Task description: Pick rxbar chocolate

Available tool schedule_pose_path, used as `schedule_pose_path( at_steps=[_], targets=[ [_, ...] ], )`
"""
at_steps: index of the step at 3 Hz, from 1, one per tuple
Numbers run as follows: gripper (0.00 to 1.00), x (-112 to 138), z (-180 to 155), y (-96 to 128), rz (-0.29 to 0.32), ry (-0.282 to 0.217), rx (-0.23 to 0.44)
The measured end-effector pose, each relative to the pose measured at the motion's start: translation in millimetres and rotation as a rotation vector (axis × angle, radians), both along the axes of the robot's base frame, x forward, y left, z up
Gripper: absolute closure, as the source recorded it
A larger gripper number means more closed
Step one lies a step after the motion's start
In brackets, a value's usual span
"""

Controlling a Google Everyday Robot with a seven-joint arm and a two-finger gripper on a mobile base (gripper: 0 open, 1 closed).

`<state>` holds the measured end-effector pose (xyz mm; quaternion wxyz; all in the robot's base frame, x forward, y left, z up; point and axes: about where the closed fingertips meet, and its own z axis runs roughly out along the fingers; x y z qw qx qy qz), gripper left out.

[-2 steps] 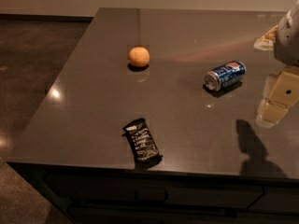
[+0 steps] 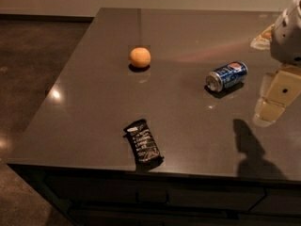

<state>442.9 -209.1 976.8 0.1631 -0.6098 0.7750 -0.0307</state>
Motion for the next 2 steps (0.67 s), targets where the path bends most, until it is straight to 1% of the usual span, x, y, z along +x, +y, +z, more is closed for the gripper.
schedule_pose_path(
  at_steps=[1,2],
  targets=[
    [0.0,7,-9,29,0.093,0.009,0.02],
    [0.0,11,-27,71,0.239,0.03,0.036]
  ],
)
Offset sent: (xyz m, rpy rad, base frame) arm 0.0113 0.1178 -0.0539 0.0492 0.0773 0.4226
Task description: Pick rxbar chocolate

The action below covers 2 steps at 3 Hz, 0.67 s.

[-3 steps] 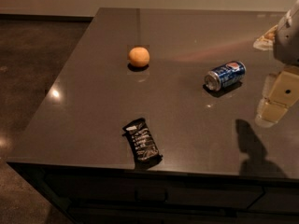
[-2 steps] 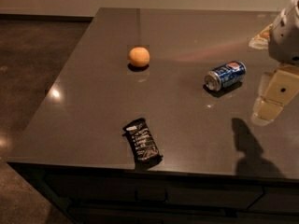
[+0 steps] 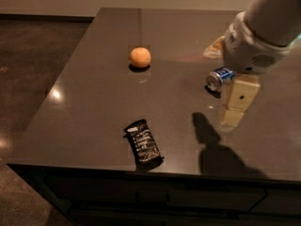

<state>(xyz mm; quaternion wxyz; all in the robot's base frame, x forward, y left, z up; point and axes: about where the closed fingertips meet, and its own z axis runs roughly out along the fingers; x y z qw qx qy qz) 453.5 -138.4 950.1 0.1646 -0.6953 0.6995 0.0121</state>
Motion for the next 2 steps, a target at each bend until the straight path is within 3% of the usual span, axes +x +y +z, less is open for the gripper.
schedule_pose_path(
  at_steps=[2],
  targets=[
    [0.0,2,-32,60,0.225,0.045,-0.016]
  ],
)
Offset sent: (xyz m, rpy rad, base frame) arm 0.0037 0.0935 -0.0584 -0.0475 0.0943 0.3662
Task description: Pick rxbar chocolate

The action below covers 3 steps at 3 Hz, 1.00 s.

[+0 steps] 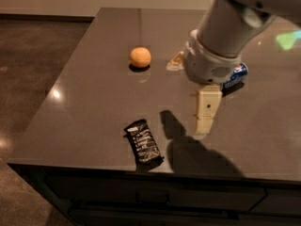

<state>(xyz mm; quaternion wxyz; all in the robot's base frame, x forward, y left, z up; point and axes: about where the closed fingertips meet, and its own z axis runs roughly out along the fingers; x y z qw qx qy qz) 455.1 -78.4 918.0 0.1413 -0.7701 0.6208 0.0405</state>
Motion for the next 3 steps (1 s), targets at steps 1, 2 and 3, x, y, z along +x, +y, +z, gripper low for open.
schedule_pose_path(
  at_steps=[1,2,3],
  targets=[
    [0.0,0,-18,24,0.105,0.022,-0.031],
    [0.0,-8,-41,42,0.222,0.061,-0.062],
    [0.0,-15,-54,50,0.28,0.085,-0.077]
  ],
)
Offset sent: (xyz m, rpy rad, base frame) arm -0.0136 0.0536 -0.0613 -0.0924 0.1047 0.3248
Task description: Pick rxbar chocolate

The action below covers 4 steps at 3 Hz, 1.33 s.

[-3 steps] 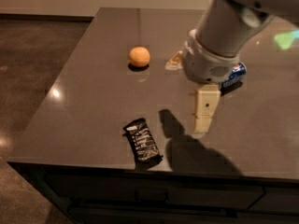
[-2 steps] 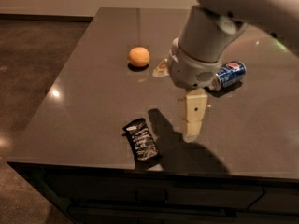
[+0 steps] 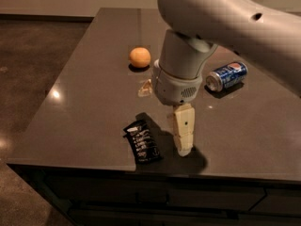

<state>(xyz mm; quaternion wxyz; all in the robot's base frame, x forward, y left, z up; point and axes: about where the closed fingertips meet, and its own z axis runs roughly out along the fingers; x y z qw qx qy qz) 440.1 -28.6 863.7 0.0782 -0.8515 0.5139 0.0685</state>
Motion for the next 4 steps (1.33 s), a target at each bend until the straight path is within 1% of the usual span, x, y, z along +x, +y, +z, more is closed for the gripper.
schedule_pose_path(
  at_steps=[1,2,3,4],
  targets=[
    [0.0,-14,-11,11,0.047,0.021,-0.006],
    [0.0,-28,-23,26,0.069,0.034,0.0],
    [0.03,-35,-34,36,0.05,0.045,0.005],
    [0.26,-34,-38,39,0.032,0.051,0.011]
  ],
)
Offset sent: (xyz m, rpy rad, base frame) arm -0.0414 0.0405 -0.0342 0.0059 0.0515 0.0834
